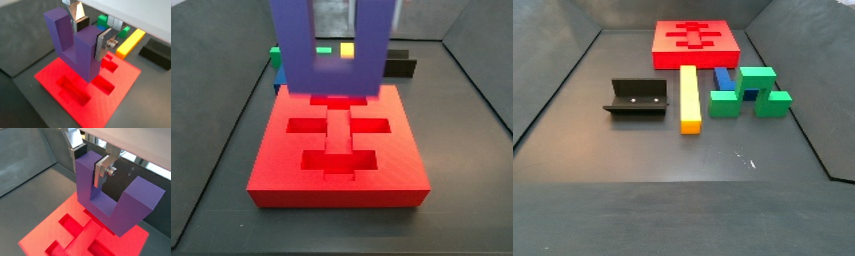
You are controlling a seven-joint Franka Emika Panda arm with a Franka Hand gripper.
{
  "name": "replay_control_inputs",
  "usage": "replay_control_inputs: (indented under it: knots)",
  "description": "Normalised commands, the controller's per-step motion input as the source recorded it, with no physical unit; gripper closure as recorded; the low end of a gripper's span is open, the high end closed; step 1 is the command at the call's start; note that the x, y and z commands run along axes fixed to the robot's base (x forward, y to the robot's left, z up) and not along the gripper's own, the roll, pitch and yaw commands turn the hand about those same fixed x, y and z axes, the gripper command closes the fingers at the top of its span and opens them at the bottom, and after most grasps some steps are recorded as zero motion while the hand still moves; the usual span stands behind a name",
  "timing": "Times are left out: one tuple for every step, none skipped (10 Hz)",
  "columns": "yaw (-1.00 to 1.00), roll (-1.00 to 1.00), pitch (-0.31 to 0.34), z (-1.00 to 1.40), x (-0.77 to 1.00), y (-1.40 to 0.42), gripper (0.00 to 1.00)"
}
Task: Pick up the purple object. Move up. Place the purple object on the fixture. Regrasp the purple object. Move to above the board. Insert the purple object.
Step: Insert the purple object.
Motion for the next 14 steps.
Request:
replay_control_inputs:
  knots:
    - [0.0, 0.08, -0.029, -0.74, 0.55, -0.49, 1.0]
    - [0.02, 0.09, 0.0, -0.67, 0.59, -0.4, 1.0]
    - [0.07, 0.13, 0.0, -0.53, 0.42, -0.33, 1.0]
    - [0.09, 0.15, 0.0, -0.48, 0.26, -0.26, 1.0]
    - [0.12, 0.13, 0.0, -0.28, 0.0, -0.22, 1.0]
    - [0.0, 0.02, 0.0, 0.0, 0.0, -0.05, 1.0]
    - [0.03, 0.0, 0.0, -0.05, 0.0, 0.0, 1.0]
    - [0.04, 0.02, -0.014, -0.16, -0.06, 0.0, 1.0]
    - [0.07, 0.02, -0.007, -0.13, -0.12, 0.09, 1.0]
    - [0.07, 0.07, -0.006, -0.19, -0.14, 0.07, 1.0]
    - [0.04, 0.01, -0.01, -0.13, -0.17, 0.08, 1.0]
    - [0.04, 0.0, -0.011, -0.08, -0.1, 0.03, 1.0]
    - [0.0, 0.0, 0.0, -0.06, 0.0, 0.01, 1.0]
    - [0.0, 0.0, 0.0, -0.07, 0.0, 0.0, 1.0]
